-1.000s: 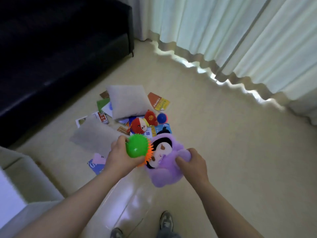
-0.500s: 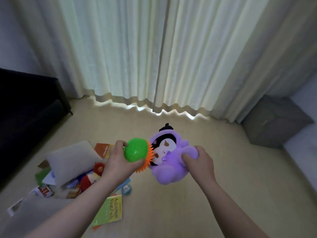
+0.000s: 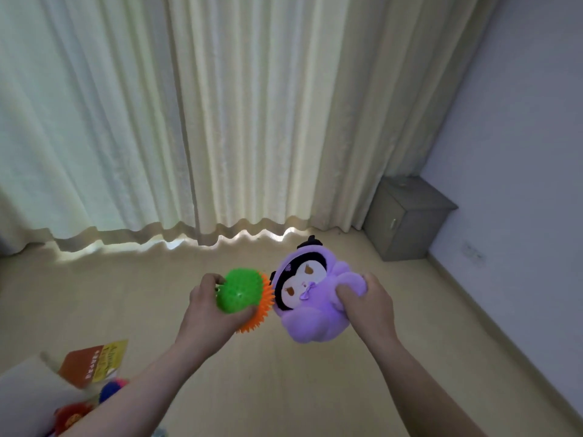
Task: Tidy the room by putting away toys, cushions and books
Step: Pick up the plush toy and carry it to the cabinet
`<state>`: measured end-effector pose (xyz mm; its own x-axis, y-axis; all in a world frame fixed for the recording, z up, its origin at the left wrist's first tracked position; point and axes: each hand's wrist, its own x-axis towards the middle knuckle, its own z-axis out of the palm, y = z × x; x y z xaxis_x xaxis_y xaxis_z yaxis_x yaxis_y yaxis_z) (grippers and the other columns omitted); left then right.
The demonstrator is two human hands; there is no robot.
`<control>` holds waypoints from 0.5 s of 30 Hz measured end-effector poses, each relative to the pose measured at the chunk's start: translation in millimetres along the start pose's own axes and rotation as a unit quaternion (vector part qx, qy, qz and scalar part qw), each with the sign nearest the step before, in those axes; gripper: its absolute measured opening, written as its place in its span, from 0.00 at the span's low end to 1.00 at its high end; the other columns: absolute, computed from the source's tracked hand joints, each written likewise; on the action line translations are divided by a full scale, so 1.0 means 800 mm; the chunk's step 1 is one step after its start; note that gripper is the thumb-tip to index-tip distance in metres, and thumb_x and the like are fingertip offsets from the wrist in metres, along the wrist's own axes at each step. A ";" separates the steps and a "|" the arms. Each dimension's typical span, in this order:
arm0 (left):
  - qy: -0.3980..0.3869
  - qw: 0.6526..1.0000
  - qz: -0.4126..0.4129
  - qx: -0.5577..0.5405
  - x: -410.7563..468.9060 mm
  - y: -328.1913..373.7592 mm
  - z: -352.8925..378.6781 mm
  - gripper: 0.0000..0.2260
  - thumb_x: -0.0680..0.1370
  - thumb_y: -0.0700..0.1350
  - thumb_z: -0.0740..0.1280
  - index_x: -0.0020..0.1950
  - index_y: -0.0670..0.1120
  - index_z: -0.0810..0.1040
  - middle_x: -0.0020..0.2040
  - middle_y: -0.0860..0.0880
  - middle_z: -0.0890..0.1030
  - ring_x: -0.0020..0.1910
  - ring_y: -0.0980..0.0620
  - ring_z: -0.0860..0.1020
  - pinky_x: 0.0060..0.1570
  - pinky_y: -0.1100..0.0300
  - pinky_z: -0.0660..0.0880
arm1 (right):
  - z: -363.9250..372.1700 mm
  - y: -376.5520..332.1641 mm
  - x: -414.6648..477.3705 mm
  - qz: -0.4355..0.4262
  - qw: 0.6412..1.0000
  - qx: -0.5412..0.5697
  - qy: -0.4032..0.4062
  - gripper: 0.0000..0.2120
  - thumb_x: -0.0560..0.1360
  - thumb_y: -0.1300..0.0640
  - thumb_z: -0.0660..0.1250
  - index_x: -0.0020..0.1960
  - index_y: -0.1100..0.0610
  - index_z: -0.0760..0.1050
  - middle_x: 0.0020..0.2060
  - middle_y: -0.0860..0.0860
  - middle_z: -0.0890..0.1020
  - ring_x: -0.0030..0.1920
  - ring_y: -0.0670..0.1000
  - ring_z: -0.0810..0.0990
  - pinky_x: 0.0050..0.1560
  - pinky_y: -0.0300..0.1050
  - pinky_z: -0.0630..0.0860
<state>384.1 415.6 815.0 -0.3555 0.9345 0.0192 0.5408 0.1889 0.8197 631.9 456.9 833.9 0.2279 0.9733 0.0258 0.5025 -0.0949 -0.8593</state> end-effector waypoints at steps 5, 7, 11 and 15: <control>-0.044 0.999 0.025 -0.006 0.085 0.032 0.071 0.29 0.65 0.52 0.78 0.59 0.51 0.66 0.58 0.47 0.71 0.53 0.50 0.70 0.46 0.58 0.67 | -0.019 0.026 0.083 0.017 0.998 -0.019 0.053 0.17 0.61 0.46 0.60 0.41 0.59 0.70 0.36 0.51 0.75 0.39 0.55 0.73 0.34 0.45 0.64; -0.058 0.997 0.044 -0.009 0.126 0.048 0.096 0.29 0.65 0.52 0.78 0.58 0.51 0.66 0.57 0.47 0.71 0.52 0.50 0.71 0.45 0.58 0.67 | -0.020 0.032 0.120 0.034 0.996 -0.022 0.077 0.18 0.60 0.46 0.61 0.42 0.59 0.70 0.36 0.52 0.76 0.40 0.56 0.73 0.34 0.45 0.65; -0.091 0.993 0.071 -0.015 0.215 0.084 0.137 0.30 0.63 0.52 0.79 0.59 0.50 0.67 0.57 0.47 0.71 0.50 0.49 0.72 0.44 0.58 0.68 | -0.027 0.033 0.194 0.059 0.990 -0.014 0.127 0.19 0.61 0.46 0.61 0.43 0.59 0.71 0.36 0.52 0.77 0.40 0.56 0.74 0.34 0.45 0.67; -0.142 0.985 0.092 -0.023 0.302 0.130 0.182 0.32 0.59 0.59 0.77 0.57 0.53 0.66 0.56 0.47 0.74 0.51 0.48 0.75 0.46 0.55 0.71 | -0.039 0.030 0.268 0.086 0.982 -0.009 0.169 0.19 0.61 0.45 0.61 0.44 0.59 0.73 0.38 0.53 0.79 0.41 0.56 0.77 0.38 0.45 0.70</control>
<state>465.4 704.9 821.3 -0.0237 0.9996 0.0144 0.5396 0.0006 0.8419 718.5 657.2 835.0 0.5738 0.8174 0.0512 0.4453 -0.2589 -0.8572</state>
